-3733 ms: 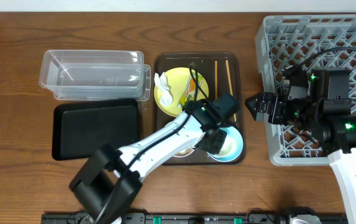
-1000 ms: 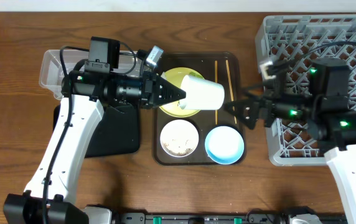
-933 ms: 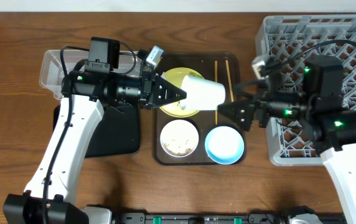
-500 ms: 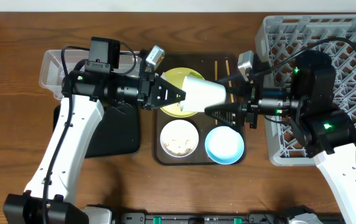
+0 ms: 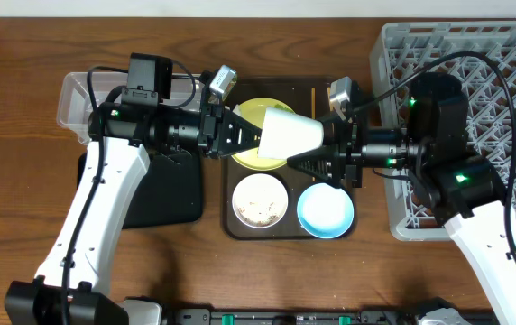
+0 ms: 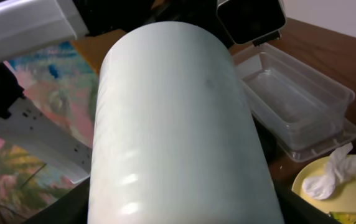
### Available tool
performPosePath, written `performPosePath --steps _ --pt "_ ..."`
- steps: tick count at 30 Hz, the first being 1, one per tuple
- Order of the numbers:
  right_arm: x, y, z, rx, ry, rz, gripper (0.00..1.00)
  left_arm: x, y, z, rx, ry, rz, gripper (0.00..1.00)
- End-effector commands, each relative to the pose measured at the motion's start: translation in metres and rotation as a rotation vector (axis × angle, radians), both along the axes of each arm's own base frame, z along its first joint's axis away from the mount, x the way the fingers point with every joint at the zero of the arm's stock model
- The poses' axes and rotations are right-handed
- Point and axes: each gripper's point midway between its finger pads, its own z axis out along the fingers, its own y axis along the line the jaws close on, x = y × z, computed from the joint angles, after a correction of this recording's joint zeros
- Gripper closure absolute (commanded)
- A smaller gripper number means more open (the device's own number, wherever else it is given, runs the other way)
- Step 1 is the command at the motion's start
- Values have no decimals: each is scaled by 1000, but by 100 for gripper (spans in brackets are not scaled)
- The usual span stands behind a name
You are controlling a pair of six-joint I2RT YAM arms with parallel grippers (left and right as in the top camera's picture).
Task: Sort waste into correct bins and load items into the dishwasher rack
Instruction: 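Grasp the cup with the right gripper and open the left gripper, then carry the white cup with the right gripper into the grey rack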
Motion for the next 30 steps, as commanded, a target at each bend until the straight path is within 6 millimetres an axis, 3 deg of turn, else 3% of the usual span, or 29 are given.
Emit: performPosePath --steps 1,6,10,15,19,22,24,27,30 --pt "6 -14 10 0 -25 -59 40 -4 0 5 -28 -10 -17 87" --pt "14 -40 12 -4 -4 -147 45 -4 0 5 -28 -10 -17 86" --pt "8 -38 15 10 0 -116 51 -4 0 5 -28 -11 -17 86" --pt "22 -55 -11 -88 92 -263 52 -4 0 5 -28 -9 -17 86" --pt "36 -100 -47 -233 254 -525 55 -4 0 5 -27 -4 -17 86" --pt "37 -157 -81 -386 408 -817 55 -4 0 5 -25 -4 -16 85" --pt "27 -205 -106 -527 532 -1064 55 -4 0 5 -25 -5 -15 85" --pt "4 -255 -126 -703 641 -1303 56 -3 0 2 -12 -6 -8 85" --pt "-10 -278 -136 -807 705 -1420 55 -2 0 2 -11 -7 -7 85"
